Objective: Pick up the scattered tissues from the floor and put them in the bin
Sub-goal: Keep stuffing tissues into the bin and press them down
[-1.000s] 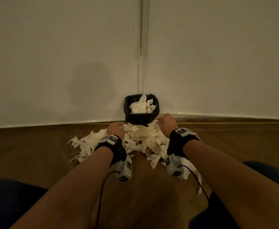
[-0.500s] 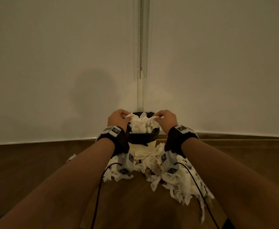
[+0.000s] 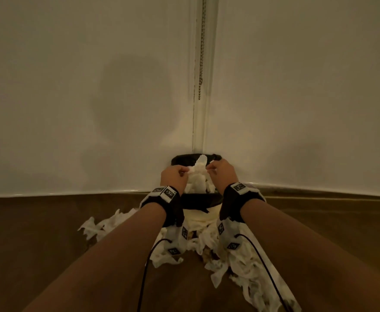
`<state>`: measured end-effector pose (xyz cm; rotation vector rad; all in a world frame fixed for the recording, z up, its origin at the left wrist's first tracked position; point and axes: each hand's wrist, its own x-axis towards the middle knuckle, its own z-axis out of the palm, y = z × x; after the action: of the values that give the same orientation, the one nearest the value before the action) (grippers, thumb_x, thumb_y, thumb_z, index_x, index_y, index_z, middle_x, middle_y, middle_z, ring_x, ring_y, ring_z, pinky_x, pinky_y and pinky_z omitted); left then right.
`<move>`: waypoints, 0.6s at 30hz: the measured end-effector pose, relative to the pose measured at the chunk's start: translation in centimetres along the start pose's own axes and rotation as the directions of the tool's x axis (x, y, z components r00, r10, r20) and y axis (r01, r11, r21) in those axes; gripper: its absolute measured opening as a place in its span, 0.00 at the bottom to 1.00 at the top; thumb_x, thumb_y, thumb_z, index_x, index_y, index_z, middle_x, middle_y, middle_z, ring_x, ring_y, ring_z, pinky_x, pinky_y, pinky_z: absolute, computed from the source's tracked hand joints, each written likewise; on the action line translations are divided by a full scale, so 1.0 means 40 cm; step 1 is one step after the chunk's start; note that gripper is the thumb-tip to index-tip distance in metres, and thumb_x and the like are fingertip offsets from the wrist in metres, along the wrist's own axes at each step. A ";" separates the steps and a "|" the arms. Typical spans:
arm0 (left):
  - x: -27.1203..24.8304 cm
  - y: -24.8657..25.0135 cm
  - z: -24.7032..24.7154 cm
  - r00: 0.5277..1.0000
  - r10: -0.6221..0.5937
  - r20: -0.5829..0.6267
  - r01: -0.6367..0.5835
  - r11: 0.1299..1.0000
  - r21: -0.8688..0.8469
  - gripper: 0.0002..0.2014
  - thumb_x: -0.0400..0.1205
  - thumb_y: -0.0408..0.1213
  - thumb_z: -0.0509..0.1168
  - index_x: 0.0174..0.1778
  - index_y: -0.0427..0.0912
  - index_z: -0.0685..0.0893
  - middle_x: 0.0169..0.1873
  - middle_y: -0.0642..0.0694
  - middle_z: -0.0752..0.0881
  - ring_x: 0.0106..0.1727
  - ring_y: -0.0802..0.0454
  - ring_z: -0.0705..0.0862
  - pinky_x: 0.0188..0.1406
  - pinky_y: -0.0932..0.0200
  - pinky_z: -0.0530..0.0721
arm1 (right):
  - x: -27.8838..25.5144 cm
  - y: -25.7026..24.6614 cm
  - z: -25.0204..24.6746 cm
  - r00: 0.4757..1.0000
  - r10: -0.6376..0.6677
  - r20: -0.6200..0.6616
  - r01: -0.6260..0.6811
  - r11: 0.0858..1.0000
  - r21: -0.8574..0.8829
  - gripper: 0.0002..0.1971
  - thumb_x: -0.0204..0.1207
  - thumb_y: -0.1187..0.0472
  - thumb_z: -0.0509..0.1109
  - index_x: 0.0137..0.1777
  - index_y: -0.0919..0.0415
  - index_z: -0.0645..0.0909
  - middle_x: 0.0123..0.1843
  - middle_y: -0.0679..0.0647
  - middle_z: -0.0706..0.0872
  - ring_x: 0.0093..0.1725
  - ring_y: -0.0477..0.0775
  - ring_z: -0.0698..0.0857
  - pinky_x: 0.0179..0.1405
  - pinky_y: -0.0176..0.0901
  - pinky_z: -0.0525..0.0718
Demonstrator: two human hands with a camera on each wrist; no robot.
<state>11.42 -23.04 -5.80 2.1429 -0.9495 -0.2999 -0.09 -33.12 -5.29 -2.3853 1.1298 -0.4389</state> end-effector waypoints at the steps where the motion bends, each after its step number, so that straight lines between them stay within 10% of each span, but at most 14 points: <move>1: -0.003 0.003 0.005 0.997 0.034 0.073 -0.040 0.996 0.076 0.15 0.84 0.34 0.58 0.62 0.40 0.85 0.61 0.39 0.84 0.61 0.43 0.82 0.59 0.59 0.77 | 0.000 -0.004 0.008 0.999 -0.032 0.027 0.034 0.997 -0.070 0.15 0.82 0.63 0.59 0.63 0.62 0.82 0.65 0.62 0.78 0.65 0.60 0.76 0.65 0.46 0.73; 7: -0.037 -0.071 0.058 0.908 0.028 0.418 -0.192 0.915 0.355 0.18 0.86 0.35 0.53 0.72 0.40 0.74 0.68 0.39 0.76 0.70 0.42 0.74 0.75 0.47 0.66 | -0.024 0.049 0.096 0.896 0.024 0.444 0.163 0.911 -0.378 0.21 0.86 0.54 0.49 0.76 0.56 0.68 0.75 0.61 0.70 0.72 0.66 0.71 0.72 0.57 0.71; 18: -0.129 -0.181 -0.087 0.993 -0.032 0.115 0.012 0.986 0.169 0.18 0.85 0.32 0.54 0.71 0.43 0.75 0.64 0.37 0.78 0.63 0.41 0.79 0.64 0.54 0.74 | -0.095 0.004 0.036 0.997 -0.073 0.008 0.071 0.924 -0.377 0.19 0.84 0.56 0.52 0.73 0.48 0.71 0.71 0.54 0.73 0.66 0.61 0.73 0.62 0.56 0.74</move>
<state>13.37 -14.31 -9.12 2.3113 -1.0511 -0.3721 -1.84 -29.85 -6.93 -2.7651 1.2235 -0.2693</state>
